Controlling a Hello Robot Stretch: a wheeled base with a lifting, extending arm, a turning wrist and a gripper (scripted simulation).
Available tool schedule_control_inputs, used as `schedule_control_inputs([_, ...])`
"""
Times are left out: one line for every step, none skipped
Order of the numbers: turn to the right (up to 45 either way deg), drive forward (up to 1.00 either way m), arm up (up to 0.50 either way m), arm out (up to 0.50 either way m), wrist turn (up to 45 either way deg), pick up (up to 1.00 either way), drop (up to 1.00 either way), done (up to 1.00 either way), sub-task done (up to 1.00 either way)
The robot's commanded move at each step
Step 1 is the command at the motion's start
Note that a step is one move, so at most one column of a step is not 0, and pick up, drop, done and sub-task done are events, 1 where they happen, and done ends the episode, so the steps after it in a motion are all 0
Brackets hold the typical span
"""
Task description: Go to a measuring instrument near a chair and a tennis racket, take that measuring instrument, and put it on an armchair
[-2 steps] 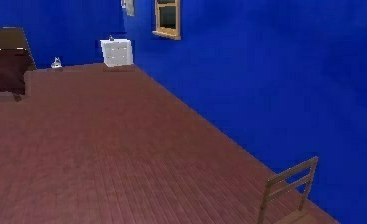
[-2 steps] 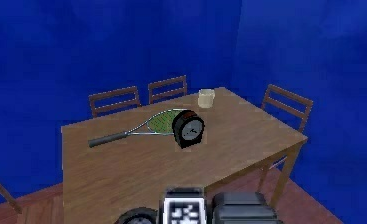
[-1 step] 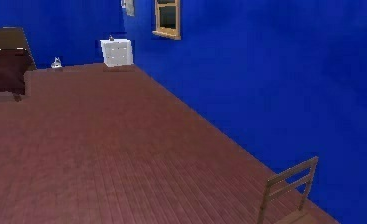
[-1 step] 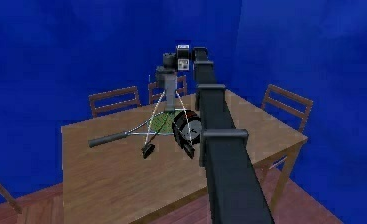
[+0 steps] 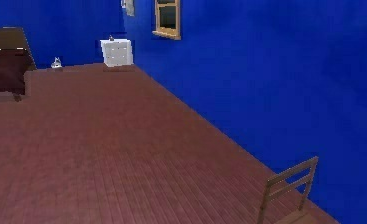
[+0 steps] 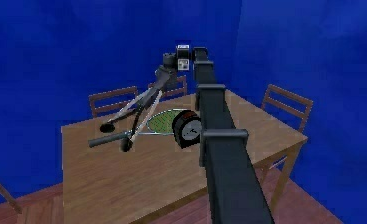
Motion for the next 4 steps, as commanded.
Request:
schedule_control_inputs([0.0,0.0,0.0,0.0,45.0,0.0,0.0,0.0,0.0])
schedule_control_inputs([0.0,0.0,0.0,0.0,45.0,0.0,0.0,0.0,0.0])
schedule_control_inputs([0.0,0.0,0.0,0.0,45.0,0.0,0.0,0.0,0.0])
schedule_control_inputs([0.0,0.0,0.0,0.0,6.0,0.0,0.0,0.0,0.0])
